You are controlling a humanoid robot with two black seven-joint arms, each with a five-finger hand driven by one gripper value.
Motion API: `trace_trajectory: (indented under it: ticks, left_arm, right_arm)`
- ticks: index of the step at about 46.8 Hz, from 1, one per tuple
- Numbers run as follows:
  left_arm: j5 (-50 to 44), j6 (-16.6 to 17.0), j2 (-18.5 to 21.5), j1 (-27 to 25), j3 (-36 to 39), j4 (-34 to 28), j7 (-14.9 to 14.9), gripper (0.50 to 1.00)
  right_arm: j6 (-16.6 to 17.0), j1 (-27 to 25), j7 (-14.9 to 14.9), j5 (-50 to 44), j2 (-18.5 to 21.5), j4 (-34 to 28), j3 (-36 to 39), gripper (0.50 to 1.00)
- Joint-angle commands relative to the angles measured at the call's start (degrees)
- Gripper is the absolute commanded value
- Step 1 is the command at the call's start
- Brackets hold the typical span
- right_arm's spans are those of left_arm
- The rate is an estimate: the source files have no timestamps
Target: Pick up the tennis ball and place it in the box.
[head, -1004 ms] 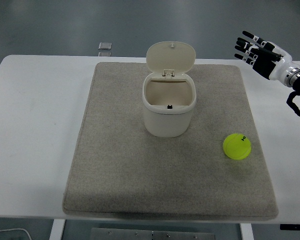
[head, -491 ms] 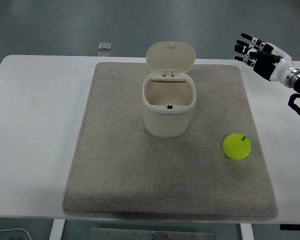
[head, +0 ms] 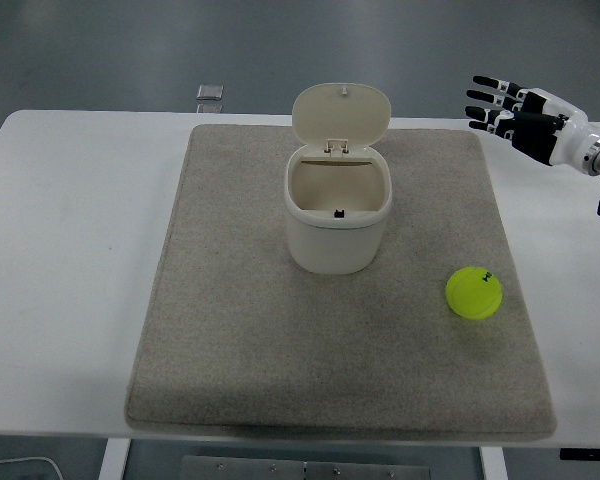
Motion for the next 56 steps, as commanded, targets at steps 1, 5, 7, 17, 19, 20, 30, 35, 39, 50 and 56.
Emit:
trace_trajectory:
  ticks: [1,5,7,17,19,20,30,35,39,50,56]
  left_arm:
    - [0.0,0.0,0.0,0.0,0.0,0.0,0.0,0.992]
    - [0.0,0.0,0.0,0.0,0.0,0.0,0.0,0.992]
    - [0.0,0.0,0.0,0.0,0.0,0.0,0.0,0.992]
    - [0.0,0.0,0.0,0.0,0.0,0.0,0.0,0.992]
    - [0.0,0.0,0.0,0.0,0.0,0.0,0.0,0.992]
    - [0.0,0.0,0.0,0.0,0.0,-0.1,0.1,0.992]
    - [0.0,0.0,0.0,0.0,0.0,0.0,0.0,0.992]
    - [0.0,0.0,0.0,0.0,0.0,0.0,0.1,0.992]
    - [0.0,0.0,0.0,0.0,0.0,0.0,0.0,0.992]
    - [0.0,0.0,0.0,0.0,0.0,0.0,0.0,0.992]
    - [0.0,0.0,0.0,0.0,0.0,0.0,0.0,0.992]
  right_arm:
    - [0.6,0.1,0.0,-2.6,0.0,0.1,0.0,0.932]
    - [0.7,0.1,0.0,-5.1,0.0,0.2,0.0,0.932]
    - [0.7,0.1,0.0,-6.3,0.0,0.4,0.0,0.932]
    - [0.6,0.3,2.7,-11.9,-1.2,3.8,0.0,0.932]
    - [0.6,0.5,2.9,-12.1,-1.9,5.2,0.0,0.932]
    - [0.6,0.5,2.9,-12.1,-2.5,5.9,0.0,0.932]
    - [0.5,0.2,3.0,-12.5,-6.2,12.3,0.0,0.932]
    - [-0.2,-0.5,3.0,-16.2,-9.2,18.8,0.1,0.932]
    - [-1.4,-1.6,3.1,-19.1,-11.1,22.9,0.3,0.932]
    - [-4.2,-5.7,3.6,-30.6,-14.9,31.4,0.8,0.932]
    - [-4.2,-7.0,4.7,-34.7,-19.1,36.5,0.9,0.932]
